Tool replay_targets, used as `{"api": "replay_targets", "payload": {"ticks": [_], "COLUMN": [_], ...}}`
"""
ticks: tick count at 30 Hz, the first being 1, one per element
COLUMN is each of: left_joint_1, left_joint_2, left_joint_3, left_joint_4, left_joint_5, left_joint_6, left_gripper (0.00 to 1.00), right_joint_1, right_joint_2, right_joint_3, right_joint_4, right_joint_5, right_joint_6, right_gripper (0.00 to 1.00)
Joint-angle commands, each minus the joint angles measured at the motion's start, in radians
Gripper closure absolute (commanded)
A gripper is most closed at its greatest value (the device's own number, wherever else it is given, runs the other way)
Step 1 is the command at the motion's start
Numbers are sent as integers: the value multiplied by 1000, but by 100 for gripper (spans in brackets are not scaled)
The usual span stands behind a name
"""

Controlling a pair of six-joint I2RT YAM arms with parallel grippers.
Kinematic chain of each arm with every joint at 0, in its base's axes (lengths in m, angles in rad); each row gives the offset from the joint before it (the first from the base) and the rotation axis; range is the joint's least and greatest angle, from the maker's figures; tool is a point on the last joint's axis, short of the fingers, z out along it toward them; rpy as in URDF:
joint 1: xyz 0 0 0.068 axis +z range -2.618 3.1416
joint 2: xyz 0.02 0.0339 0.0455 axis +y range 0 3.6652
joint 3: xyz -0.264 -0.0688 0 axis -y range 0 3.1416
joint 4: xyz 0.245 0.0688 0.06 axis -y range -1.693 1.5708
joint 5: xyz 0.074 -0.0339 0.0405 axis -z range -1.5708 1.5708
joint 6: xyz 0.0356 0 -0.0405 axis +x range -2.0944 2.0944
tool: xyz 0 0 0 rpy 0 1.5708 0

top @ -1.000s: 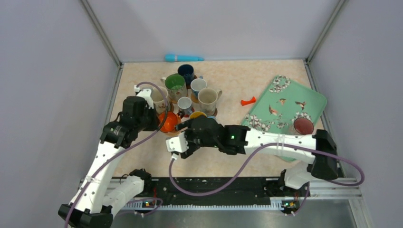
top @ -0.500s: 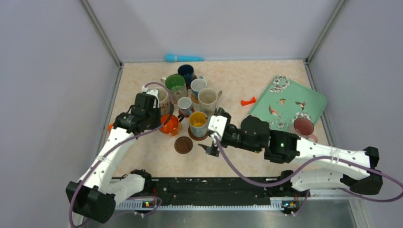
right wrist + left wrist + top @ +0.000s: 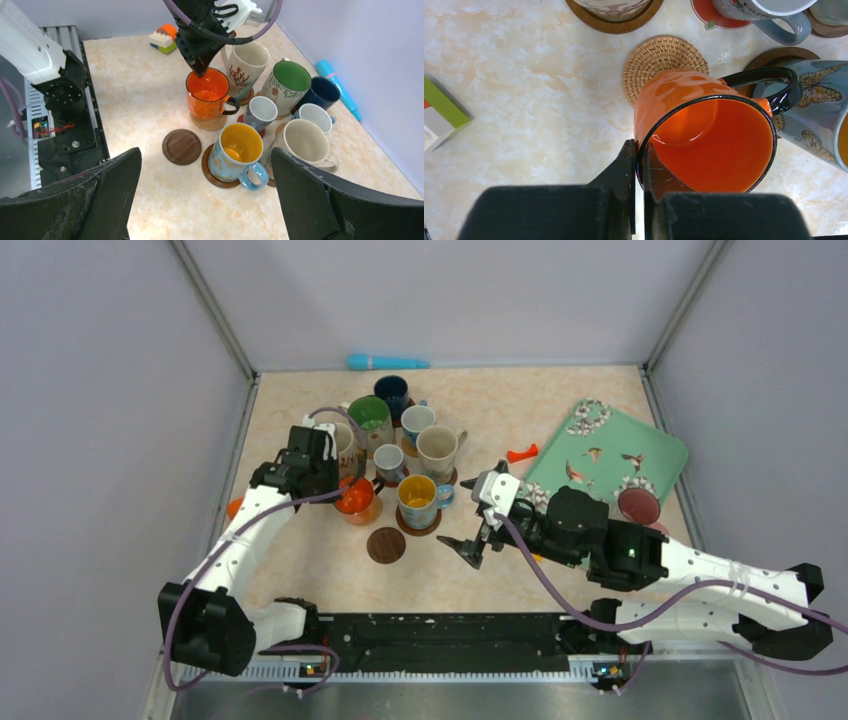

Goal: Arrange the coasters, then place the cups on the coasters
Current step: Place the cup on the coaster.

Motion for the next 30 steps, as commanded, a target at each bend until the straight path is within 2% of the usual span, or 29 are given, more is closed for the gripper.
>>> {"api": "replay_targets", "payload": {"ticks": [1,6,30], "left_joint_1": [22,41,70], "left_joint_2": [27,67,203], "left_joint_3": [46,40,109], "left_joint_4": [102,111,77], "left_joint_5": [87,123,114], "left_joint_6": [33,37,50], "left_gripper": [100,100,100], "right_joint_1": [1,0,1], "right_joint_2": [-25,-46,-24], "right_joint_3": [-2,-2,1], "right_joint_4": [-11,-13,-10], "right_joint_5": [59,77,81], "right_joint_6": [6,-5,4], "right_gripper": [1,1,1]}}
